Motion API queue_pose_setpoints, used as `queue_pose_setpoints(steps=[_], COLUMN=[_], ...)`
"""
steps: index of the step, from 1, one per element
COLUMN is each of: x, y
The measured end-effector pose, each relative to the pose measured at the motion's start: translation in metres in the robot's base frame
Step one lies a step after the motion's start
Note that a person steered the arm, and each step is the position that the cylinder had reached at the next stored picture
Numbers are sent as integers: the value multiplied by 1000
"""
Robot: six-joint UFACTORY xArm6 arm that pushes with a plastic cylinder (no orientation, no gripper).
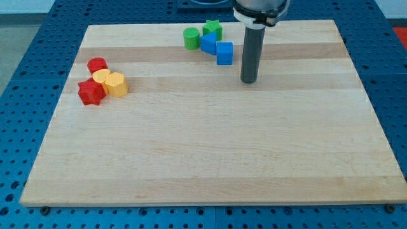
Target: Push the red star towards right side of yellow hexagon
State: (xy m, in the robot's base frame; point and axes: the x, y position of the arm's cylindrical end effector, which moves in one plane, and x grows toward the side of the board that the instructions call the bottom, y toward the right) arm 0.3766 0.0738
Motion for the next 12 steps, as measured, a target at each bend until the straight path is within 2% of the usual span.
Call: queue_pose_setpoints(steps=[3,4,6,8,9,10,12], x=[1,14,65,80,80,80,77], y=[-2,-38,-181,-226,-281,-283,-341])
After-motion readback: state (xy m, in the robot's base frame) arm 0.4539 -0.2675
